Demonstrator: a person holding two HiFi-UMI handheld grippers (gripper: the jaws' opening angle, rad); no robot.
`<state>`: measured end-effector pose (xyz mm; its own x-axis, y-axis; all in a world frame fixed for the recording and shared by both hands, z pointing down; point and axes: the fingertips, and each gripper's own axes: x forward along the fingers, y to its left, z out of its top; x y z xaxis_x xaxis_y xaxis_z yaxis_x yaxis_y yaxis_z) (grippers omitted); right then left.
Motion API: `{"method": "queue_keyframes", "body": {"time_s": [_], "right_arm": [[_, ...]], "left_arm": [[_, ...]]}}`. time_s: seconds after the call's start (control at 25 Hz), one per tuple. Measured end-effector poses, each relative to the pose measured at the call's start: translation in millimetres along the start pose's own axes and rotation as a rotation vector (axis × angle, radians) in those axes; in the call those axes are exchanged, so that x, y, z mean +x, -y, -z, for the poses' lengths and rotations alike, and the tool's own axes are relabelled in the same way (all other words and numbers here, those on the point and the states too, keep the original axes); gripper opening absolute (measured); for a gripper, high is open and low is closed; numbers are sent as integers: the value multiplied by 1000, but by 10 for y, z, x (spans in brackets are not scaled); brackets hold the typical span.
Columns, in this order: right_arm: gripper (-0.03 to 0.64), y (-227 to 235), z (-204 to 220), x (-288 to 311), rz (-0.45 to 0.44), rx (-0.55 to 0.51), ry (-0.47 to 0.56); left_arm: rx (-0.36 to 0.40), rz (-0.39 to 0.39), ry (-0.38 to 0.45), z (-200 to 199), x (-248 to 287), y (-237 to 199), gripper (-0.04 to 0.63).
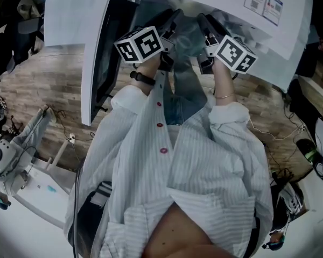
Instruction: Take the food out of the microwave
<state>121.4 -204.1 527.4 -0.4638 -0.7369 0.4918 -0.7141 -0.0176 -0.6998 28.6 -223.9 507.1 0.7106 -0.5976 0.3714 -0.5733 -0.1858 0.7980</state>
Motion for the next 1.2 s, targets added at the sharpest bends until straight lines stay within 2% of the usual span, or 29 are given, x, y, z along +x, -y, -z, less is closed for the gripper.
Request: {"method": "queue_keyframes", "body": {"time_s": [0.24, 0.72, 1.2], "right_arm": [[150, -11, 42, 87, -25, 69, -6], [149, -53, -15, 212, -42, 133, 3], [109, -85, 26, 285, -65, 198, 1]], "left_arm": [[-78, 0, -2, 35, 91, -102, 156], [-198, -25, -21, 46, 260, -226, 158], [-226, -9, -38, 79, 289, -198, 131]]}}
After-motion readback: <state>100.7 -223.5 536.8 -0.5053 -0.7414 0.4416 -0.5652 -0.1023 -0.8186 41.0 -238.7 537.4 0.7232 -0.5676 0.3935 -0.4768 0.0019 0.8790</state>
